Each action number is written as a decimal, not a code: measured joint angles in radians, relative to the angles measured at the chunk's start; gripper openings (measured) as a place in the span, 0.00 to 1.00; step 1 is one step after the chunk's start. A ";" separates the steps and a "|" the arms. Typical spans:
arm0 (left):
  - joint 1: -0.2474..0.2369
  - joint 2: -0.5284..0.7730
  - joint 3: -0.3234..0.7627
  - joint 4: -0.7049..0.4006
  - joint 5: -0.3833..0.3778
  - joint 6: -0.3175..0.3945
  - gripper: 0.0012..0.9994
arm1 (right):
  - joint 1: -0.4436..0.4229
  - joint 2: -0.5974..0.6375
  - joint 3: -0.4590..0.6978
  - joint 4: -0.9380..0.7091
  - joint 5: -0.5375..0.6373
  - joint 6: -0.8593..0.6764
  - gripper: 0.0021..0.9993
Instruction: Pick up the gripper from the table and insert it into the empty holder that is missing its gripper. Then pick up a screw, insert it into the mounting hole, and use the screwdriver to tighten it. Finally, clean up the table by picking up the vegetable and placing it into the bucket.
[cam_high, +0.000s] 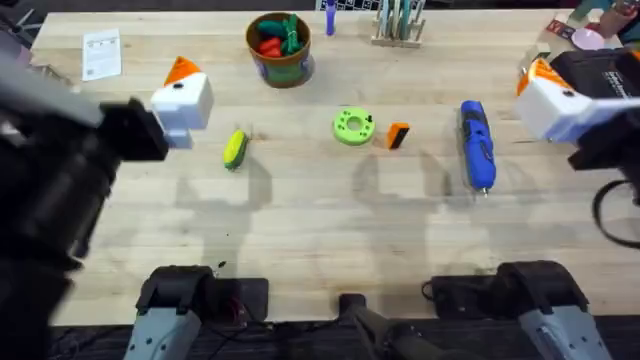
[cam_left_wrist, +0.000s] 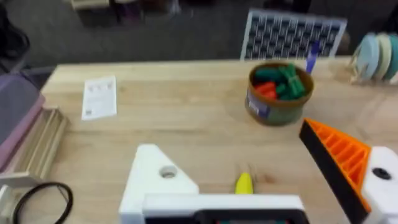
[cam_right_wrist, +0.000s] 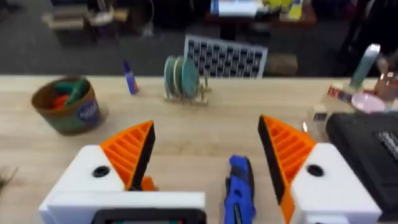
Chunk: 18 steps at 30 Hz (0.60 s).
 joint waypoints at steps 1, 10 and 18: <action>0.000 0.047 0.037 -0.033 0.000 0.002 0.99 | 0.000 0.038 0.039 -0.044 0.000 0.000 0.99; 0.000 0.418 0.287 -0.266 0.000 0.006 0.99 | 0.000 0.438 0.363 -0.424 0.000 0.000 0.99; 0.000 0.668 0.443 -0.436 0.000 0.006 0.99 | 0.000 0.681 0.485 -0.585 0.000 0.000 0.99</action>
